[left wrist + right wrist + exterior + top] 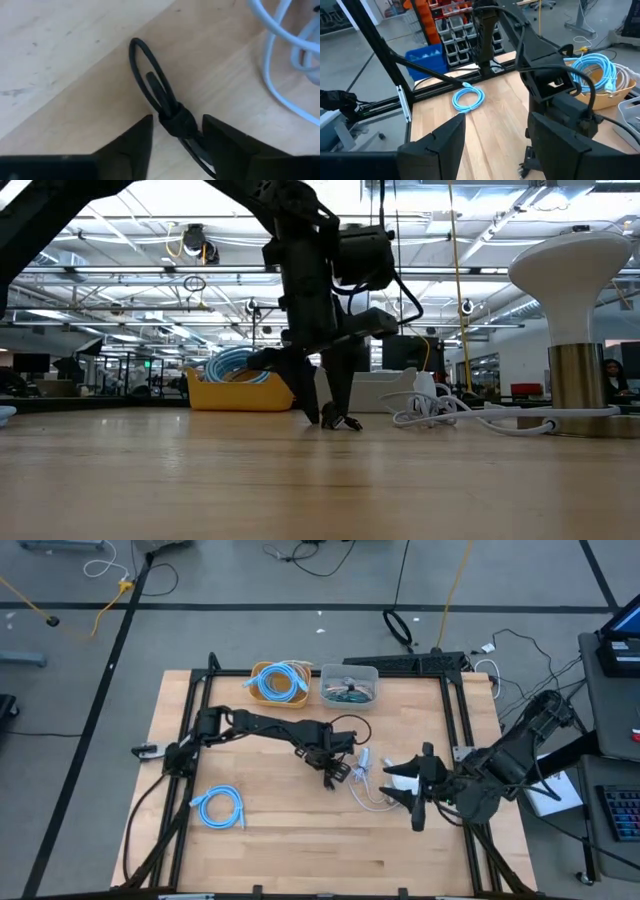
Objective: Pick & Place USB Port
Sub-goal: Put the black charger cable into the gray bin
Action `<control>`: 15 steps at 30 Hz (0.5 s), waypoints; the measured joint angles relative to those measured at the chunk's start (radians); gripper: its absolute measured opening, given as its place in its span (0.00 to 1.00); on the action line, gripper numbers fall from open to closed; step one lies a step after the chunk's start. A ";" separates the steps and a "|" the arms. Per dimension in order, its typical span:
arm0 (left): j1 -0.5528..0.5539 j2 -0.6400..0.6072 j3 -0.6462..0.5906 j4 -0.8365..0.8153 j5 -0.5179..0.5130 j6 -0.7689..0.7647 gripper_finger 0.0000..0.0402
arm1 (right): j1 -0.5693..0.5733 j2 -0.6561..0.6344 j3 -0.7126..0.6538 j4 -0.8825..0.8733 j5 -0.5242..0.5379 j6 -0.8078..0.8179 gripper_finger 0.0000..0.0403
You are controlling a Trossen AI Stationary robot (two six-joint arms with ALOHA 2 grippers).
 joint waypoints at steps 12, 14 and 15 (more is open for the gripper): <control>-0.022 -0.203 -0.005 0.060 -0.142 0.074 0.06 | -0.043 0.003 0.000 -0.027 0.022 0.095 0.52; -0.039 -0.286 -0.005 0.061 -0.230 0.101 0.06 | -0.059 0.003 0.000 -0.027 0.022 0.111 0.52; -0.054 -0.334 -0.005 0.061 -0.282 0.122 0.06 | -0.067 0.003 -0.002 -0.021 0.022 0.116 0.52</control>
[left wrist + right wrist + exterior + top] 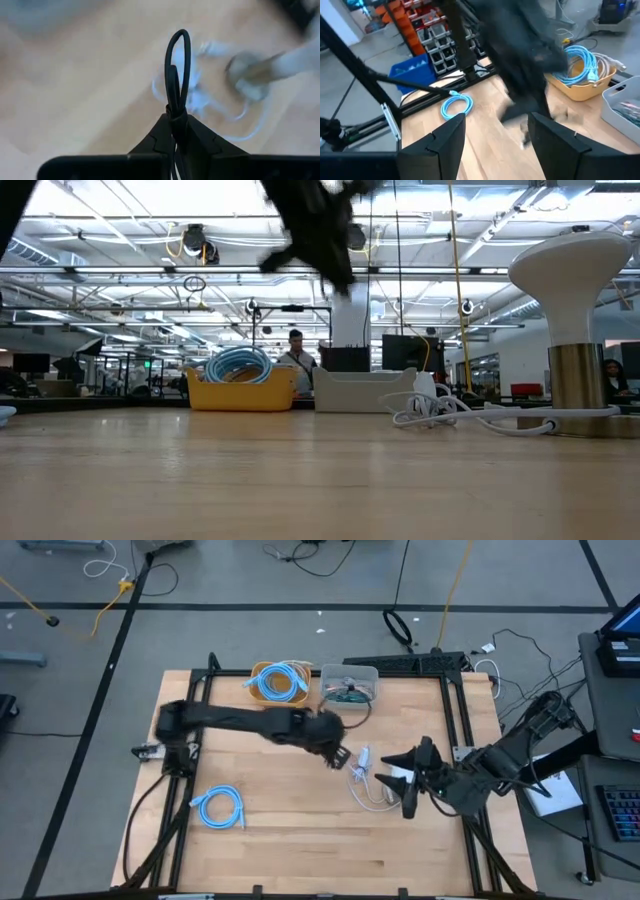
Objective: Pick & Place USB Port
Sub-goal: Put the black charger cable into the gray bin
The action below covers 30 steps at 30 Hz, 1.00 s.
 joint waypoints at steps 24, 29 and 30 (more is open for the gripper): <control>-0.201 -0.305 0.000 0.206 -0.239 0.302 0.06 | -0.349 0.069 -0.347 1.079 -0.239 -0.105 0.52; -0.197 -0.305 0.000 0.229 -0.214 0.323 0.06 | -0.364 0.115 -0.347 1.149 -0.290 -0.072 0.52; -0.193 -0.305 0.000 0.230 -0.210 0.325 0.06 | -0.364 0.124 -0.347 1.157 -0.292 -0.066 0.52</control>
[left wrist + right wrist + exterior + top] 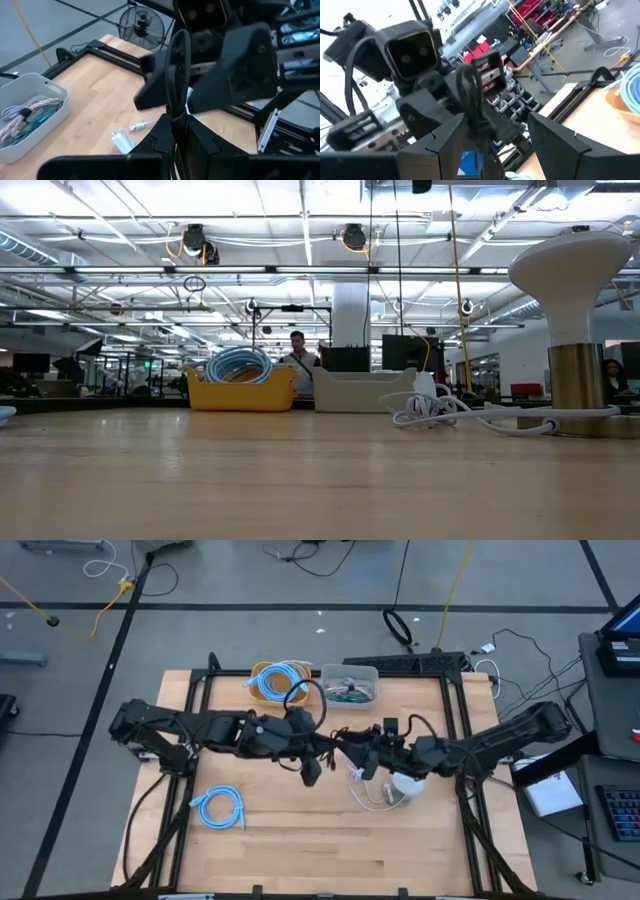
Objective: Pick & Place USB Port
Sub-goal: Put the black charger cable into the gray bin
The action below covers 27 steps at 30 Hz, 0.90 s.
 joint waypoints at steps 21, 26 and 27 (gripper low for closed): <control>0.052 0.012 0.001 0.007 0.129 -0.002 0.06 | -0.036 0.023 0.001 0.120 -0.061 -0.110 0.05; 0.066 0.013 0.000 -0.007 0.146 0.027 0.14 | -0.077 0.000 0.003 0.020 -0.105 -0.100 0.03; 0.071 0.013 0.000 -0.016 0.158 0.025 0.20 | -0.092 -0.012 0.004 -0.030 -0.120 -0.104 0.02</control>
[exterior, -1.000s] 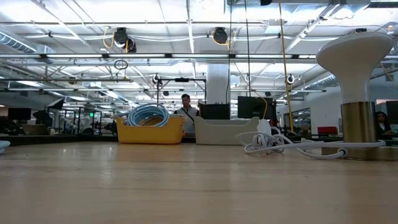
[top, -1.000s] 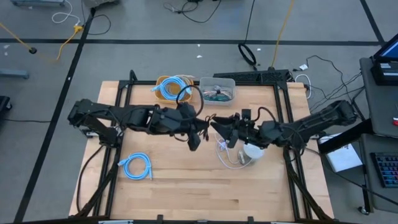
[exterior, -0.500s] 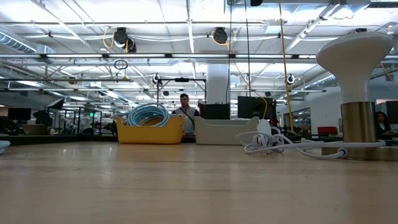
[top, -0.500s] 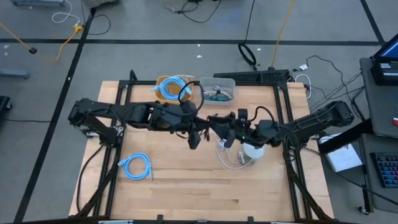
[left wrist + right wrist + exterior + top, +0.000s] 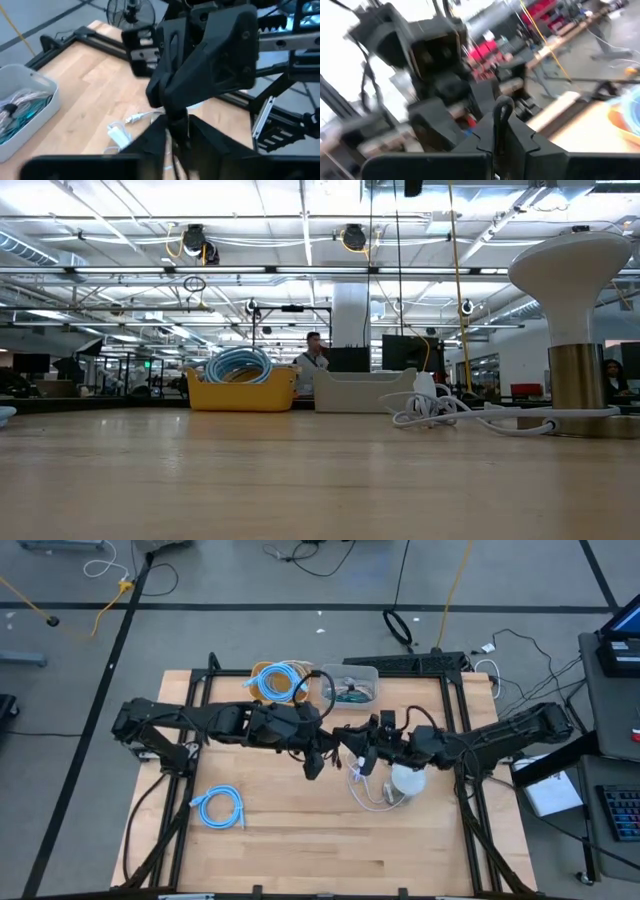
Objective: Pick & Place USB Port
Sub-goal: Put the black charger cable into the gray bin
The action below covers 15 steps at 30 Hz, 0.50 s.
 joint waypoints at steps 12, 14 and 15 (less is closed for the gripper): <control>0.038 0.002 0.001 -0.277 0.086 -0.142 0.70 | -0.294 -0.010 0.261 -0.675 -0.126 -0.324 0.02; 0.037 0.002 0.001 -0.291 0.065 -0.141 0.69 | -0.360 0.022 0.314 -0.768 -0.168 -0.393 0.02; 0.037 0.002 0.001 -0.300 0.053 -0.141 0.69 | -0.390 0.042 0.336 -0.803 -0.185 -0.425 0.02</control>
